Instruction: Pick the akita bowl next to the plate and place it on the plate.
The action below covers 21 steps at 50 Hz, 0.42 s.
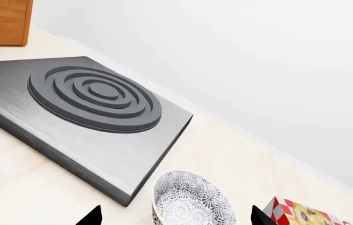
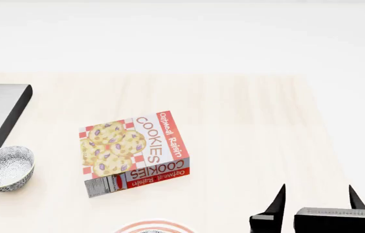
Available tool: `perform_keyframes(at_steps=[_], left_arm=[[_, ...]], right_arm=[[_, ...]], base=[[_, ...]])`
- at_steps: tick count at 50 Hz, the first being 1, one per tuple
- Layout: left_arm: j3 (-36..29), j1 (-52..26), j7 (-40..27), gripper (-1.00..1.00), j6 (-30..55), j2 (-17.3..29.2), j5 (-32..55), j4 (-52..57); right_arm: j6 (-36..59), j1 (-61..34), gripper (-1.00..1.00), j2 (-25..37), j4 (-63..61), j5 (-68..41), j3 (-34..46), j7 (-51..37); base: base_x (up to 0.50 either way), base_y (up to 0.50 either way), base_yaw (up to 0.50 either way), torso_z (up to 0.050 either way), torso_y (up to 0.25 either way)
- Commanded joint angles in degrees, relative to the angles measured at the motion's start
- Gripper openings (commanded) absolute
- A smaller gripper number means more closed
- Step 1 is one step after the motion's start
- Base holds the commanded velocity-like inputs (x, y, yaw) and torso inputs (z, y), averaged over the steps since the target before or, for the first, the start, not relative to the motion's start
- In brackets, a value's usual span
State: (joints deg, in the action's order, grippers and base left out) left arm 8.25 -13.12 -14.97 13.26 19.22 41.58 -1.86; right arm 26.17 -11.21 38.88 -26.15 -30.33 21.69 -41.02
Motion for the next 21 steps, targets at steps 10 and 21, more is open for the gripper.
perform_keyframes(at_steps=[10, 21], left_arm=[[-0.2, -0.1, 0.4, 1.00, -0.8, 0.0, 0.0, -1.0], [-0.3, -0.2, 0.5, 1.00, -1.0, 0.0, 0.0, -1.2]], right_arm=[[0.7, 2.1, 1.00, 2.6, -4.6, -0.9, -3.0, -2.8], [1.3, 3.1, 1.00, 3.8, -7.0, -1.7, -4.4, -4.0]], base=[[0.00, 0.00, 0.00, 0.000, 0.000], [0.00, 0.00, 0.00, 0.000, 0.000]])
